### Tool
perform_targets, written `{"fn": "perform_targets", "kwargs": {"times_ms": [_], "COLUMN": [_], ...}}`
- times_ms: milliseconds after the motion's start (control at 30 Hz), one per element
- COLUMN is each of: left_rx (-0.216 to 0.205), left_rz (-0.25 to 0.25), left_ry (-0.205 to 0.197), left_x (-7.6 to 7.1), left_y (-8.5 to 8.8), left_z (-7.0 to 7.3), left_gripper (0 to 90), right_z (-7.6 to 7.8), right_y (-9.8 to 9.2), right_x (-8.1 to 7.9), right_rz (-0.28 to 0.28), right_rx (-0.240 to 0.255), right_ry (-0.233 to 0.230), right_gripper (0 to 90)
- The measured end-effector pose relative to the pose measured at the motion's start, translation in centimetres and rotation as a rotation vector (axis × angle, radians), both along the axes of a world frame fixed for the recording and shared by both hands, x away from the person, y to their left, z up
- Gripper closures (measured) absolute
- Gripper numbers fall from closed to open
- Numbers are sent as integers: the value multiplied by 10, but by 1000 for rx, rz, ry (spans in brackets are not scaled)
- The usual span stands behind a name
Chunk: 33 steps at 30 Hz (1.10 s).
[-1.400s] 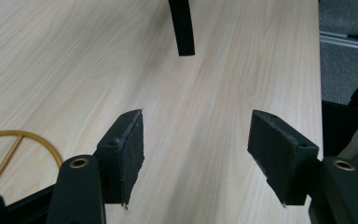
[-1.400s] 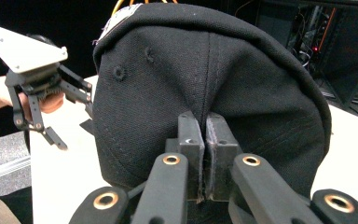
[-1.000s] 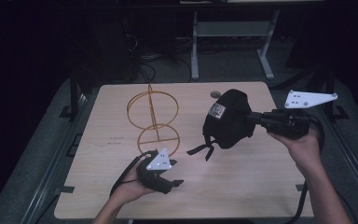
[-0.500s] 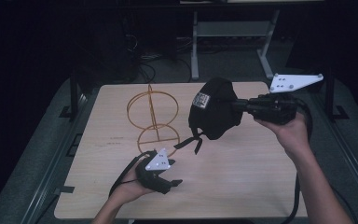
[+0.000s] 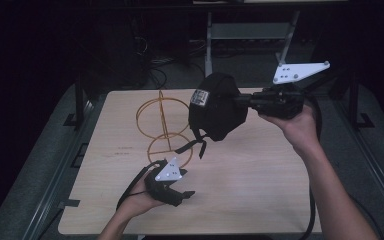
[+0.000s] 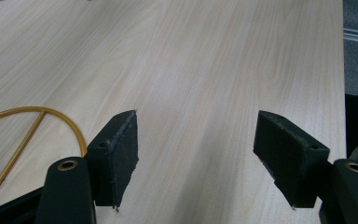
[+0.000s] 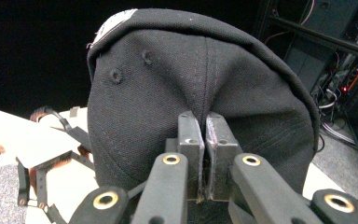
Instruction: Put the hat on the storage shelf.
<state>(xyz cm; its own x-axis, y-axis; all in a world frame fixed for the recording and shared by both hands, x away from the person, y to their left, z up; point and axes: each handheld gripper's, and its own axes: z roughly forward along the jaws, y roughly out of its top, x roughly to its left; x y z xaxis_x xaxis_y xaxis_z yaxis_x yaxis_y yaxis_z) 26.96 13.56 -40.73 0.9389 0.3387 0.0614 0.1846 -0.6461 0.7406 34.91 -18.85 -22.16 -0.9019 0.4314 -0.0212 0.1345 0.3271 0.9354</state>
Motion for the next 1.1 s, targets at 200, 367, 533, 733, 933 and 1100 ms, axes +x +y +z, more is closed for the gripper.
{"fn": "perform_targets", "kwargs": {"times_ms": [200, 367, 533, 733, 933, 1100], "left_rx": [-4, 7, 13, 13, 31, 43], "left_rz": [6, -15, -19, -23, -38, -46], "left_ry": [5, -12, -16, -21, -26, -26], "left_x": [-2, -2, -3, -4, -6, -6], "left_y": [0, 0, 0, -2, -5, -6], "left_z": [0, 0, -2, -1, -3, -4], "left_gripper": [303, 303, 303, 303, 303, 303], "right_z": [8, 9, 13, 19, 23, 26], "right_y": [19, 37, 54, 72, 91, 106], "right_x": [9, 16, 24, 31, 38, 45], "right_rz": [30, 49, 67, 89, 102, 110], "right_rx": [4, 3, 2, -11, -20, -27], "right_ry": [-8, -3, -2, -1, 4, 8], "right_gripper": [865, 865, 865, 865, 865, 865]}}
